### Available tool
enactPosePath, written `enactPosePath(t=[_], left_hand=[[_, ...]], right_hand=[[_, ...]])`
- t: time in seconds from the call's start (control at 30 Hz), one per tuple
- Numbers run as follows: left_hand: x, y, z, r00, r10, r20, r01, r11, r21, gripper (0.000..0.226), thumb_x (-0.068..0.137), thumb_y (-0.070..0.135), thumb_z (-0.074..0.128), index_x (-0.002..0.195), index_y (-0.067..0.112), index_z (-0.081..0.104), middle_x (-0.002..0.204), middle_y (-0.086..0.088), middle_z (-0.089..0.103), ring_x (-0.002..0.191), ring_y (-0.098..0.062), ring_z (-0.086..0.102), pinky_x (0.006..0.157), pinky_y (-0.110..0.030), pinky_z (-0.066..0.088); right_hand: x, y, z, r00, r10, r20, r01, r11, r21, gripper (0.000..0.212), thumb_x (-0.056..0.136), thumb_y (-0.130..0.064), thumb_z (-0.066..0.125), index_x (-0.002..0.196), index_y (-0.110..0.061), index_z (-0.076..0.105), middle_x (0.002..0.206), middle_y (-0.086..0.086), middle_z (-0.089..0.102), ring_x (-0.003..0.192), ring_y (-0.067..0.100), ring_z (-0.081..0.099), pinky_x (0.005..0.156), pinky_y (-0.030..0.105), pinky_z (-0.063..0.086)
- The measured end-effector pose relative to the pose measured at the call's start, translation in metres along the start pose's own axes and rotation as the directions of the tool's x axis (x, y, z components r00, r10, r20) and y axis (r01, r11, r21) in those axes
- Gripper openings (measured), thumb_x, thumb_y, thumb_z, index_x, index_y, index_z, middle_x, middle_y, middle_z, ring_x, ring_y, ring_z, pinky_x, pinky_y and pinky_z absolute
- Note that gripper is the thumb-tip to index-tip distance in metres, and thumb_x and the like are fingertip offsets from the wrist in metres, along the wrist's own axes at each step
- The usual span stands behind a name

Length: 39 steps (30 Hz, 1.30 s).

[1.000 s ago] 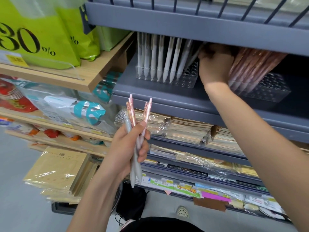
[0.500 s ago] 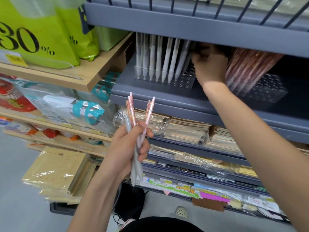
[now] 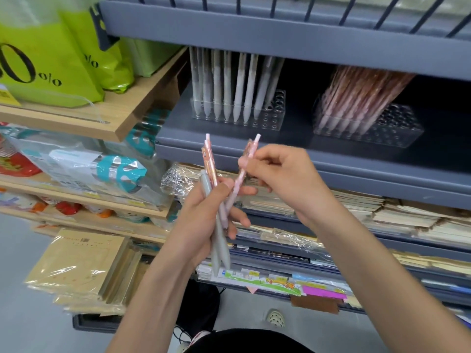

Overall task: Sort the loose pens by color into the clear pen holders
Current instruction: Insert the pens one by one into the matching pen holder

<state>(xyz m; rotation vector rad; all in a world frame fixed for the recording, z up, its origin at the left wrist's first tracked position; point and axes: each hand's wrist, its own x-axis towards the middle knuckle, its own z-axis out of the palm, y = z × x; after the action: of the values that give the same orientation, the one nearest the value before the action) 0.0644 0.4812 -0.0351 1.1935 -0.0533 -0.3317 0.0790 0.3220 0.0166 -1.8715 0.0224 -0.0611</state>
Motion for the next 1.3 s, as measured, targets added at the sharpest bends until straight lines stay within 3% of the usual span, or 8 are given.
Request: enactPosePath(t=[0.2,0.4,0.53,0.63,0.93,1.1,1.2,1.3], left_hand=[[0.003,-0.006,0.015,0.998,-0.04,0.046,0.041,0.999,-0.015,0.018,0.1,0.025,0.056,0.092,0.01,0.049,0.072,-0.004,0.058,0.037,-0.01,0.036,0.033,-0.02,0.031],[0.01,-0.006,0.047,0.99,-0.067,0.124,0.076,0.995,-0.07,0.029,0.096,0.041,0.057,0.1,0.018,0.04,0.063,0.005,0.043,0.038,-0.007,0.029,0.031,-0.018,0.028],[0.016,-0.013,0.071,0.986,-0.101,0.136,0.111,0.992,-0.067,0.021,0.102,0.033,0.053,0.095,0.017,0.041,0.063,0.004,0.045,0.037,-0.007,0.029,0.03,-0.017,0.027],[0.02,-0.018,0.085,0.983,-0.121,0.139,0.135,0.987,-0.091,0.015,0.103,0.025,0.05,0.093,0.017,0.042,0.064,0.002,0.045,0.036,-0.008,0.029,0.03,-0.017,0.027],[0.019,-0.023,0.11,0.987,0.039,0.158,-0.035,0.999,-0.032,0.017,0.096,0.026,0.062,0.091,0.015,0.049,0.07,-0.006,0.05,0.039,-0.011,0.033,0.032,-0.019,0.029],[0.02,-0.03,0.124,0.992,0.066,0.104,-0.062,0.997,-0.047,0.015,0.099,0.022,0.058,0.097,0.014,0.045,0.076,-0.005,0.06,0.038,-0.011,0.035,0.032,-0.018,0.028],[0.021,-0.034,0.132,0.993,0.066,0.095,-0.063,0.997,-0.036,0.015,0.101,0.023,0.056,0.096,0.015,0.045,0.078,-0.006,0.063,0.038,-0.011,0.037,0.032,-0.018,0.028],[0.021,-0.038,0.134,0.994,0.05,0.099,-0.048,0.999,-0.024,0.014,0.099,0.025,0.057,0.092,0.017,0.048,0.08,-0.007,0.065,0.038,-0.012,0.039,0.033,-0.018,0.03]], right_hand=[[-0.01,0.004,-0.053,0.937,-0.025,-0.347,0.107,0.97,0.219,0.011,0.091,-0.02,0.062,0.086,-0.013,0.07,0.077,0.008,0.074,0.069,0.019,0.068,0.064,0.027,0.055],[-0.027,0.017,-0.123,0.694,-0.152,-0.704,0.268,0.962,0.057,0.008,0.087,-0.021,0.058,0.085,-0.021,0.065,0.074,-0.004,0.072,0.074,0.018,0.07,0.073,0.03,0.058],[-0.03,0.019,-0.158,0.539,-0.235,-0.809,0.335,0.941,-0.05,0.011,0.087,-0.016,0.054,0.094,-0.024,0.06,0.076,-0.013,0.07,0.078,0.012,0.07,0.079,0.033,0.06],[-0.027,0.022,-0.174,0.501,-0.232,-0.834,0.315,0.946,-0.073,0.02,0.08,-0.017,0.053,0.095,-0.028,0.06,0.086,-0.008,0.071,0.084,0.014,0.071,0.084,0.036,0.059],[0.003,0.037,-0.201,0.597,-0.296,-0.746,0.229,0.954,-0.195,0.023,0.082,-0.016,0.052,0.095,-0.035,0.056,0.091,-0.004,0.071,0.089,0.019,0.069,0.088,0.046,0.055],[0.031,0.034,-0.212,0.722,-0.316,-0.616,0.085,0.923,-0.375,0.014,0.092,-0.011,0.051,0.093,-0.009,0.065,0.088,0.01,0.069,0.088,0.025,0.065,0.074,0.013,0.043],[0.045,0.027,-0.215,0.831,-0.329,-0.448,-0.005,0.801,-0.598,0.02,0.096,-0.018,0.048,0.087,-0.011,0.064,0.096,0.019,0.07,0.094,0.036,0.062,0.072,0.023,0.031],[0.05,0.021,-0.213,0.87,-0.309,-0.384,0.005,0.784,-0.62,0.025,0.1,-0.026,0.046,0.105,-0.009,0.064,0.107,0.015,0.067,0.1,0.03,0.061,0.077,0.022,0.033]])
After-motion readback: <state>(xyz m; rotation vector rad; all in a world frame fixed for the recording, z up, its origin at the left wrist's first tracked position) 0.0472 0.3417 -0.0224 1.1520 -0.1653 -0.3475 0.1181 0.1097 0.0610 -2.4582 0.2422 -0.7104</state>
